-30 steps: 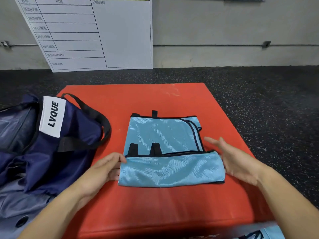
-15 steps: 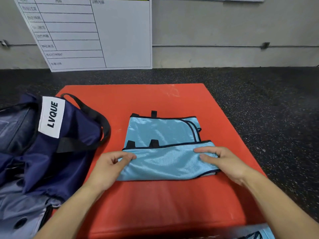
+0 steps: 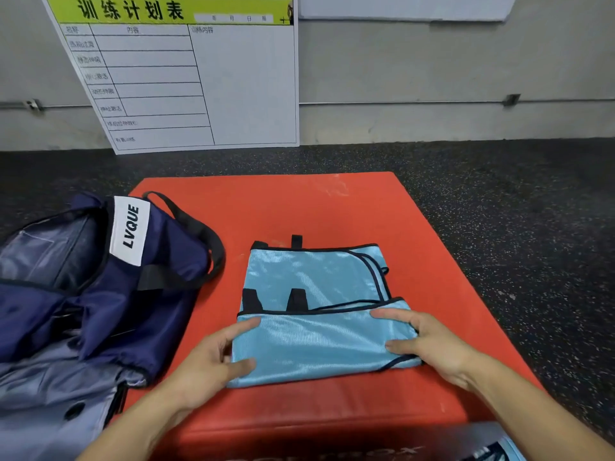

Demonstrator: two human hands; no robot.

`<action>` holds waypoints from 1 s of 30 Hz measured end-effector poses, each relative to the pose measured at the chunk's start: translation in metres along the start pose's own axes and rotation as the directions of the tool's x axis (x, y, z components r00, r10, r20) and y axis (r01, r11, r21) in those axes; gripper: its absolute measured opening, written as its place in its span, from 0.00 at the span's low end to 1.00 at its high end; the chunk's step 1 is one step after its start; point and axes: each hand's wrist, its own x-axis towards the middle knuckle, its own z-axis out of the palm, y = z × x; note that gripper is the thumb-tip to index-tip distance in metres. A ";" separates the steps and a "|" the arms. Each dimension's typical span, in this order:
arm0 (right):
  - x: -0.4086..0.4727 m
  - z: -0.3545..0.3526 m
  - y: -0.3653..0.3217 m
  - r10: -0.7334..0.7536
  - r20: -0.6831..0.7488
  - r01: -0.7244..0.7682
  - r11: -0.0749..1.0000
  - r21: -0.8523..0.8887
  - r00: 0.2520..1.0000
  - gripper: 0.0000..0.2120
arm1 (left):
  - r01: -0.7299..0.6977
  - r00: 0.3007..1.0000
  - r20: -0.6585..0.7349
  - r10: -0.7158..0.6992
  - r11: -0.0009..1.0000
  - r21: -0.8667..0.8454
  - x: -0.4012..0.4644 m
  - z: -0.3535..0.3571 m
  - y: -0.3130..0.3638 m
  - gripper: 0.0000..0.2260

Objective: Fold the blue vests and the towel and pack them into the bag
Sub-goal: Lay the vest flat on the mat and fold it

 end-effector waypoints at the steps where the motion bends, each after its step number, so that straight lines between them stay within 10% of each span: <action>1: -0.006 0.000 0.002 -0.004 0.011 0.004 1.000 -0.023 1.000 0.27 | 0.005 1.000 0.001 -0.005 1.000 0.020 -0.007 0.002 -0.002 0.30; 30: 0.046 0.002 -0.020 -0.186 -0.167 0.135 0.951 -0.277 0.968 0.29 | -0.126 0.971 -0.178 0.162 0.973 0.195 0.049 -0.011 0.020 0.30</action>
